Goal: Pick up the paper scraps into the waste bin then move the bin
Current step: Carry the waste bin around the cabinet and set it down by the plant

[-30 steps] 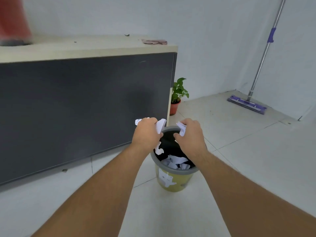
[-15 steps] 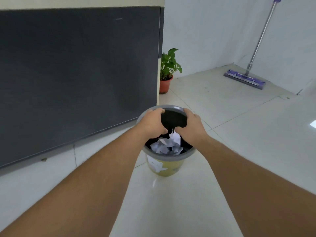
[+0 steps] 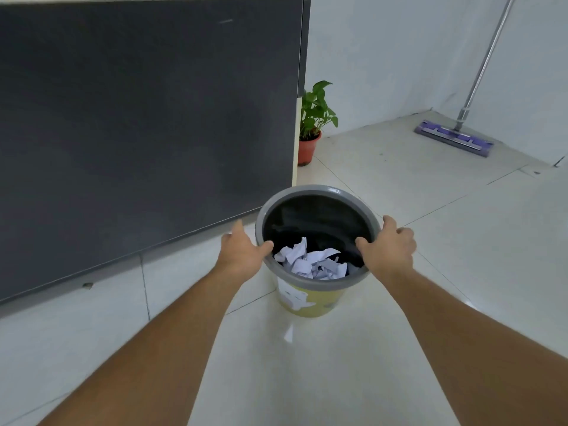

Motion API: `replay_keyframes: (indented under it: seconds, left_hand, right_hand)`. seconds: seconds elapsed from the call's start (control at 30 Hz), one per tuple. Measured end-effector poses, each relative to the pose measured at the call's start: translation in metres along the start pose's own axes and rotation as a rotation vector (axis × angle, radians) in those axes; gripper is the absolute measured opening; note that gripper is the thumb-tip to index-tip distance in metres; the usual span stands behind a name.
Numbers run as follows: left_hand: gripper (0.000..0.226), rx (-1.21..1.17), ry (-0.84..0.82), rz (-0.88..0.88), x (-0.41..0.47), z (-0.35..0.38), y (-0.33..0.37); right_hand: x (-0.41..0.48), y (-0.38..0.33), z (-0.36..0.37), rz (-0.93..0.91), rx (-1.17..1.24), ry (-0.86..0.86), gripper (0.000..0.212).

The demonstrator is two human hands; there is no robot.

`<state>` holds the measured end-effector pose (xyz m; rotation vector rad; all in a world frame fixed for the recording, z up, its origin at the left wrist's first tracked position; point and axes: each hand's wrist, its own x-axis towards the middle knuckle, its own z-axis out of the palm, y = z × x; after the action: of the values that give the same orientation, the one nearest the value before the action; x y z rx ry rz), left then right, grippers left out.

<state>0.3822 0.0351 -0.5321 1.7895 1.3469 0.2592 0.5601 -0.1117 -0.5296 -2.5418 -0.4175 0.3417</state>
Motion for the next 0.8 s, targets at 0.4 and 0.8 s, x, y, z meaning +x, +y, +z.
replay_keyframes:
  seconds: [0.4, 0.8]
  left_hand:
    - [0.048, -0.325, -0.095, -0.099, -0.004, 0.027, -0.005]
    - [0.042, -0.309, -0.001, -0.083, -0.093, -0.112, 0.084]
  right_hand:
    - [-0.012, 0.014, 0.019, 0.111, 0.148, -0.170, 0.057]
    - [-0.094, -0.082, -0.110, -0.034, 0.146, -0.106, 0.045]
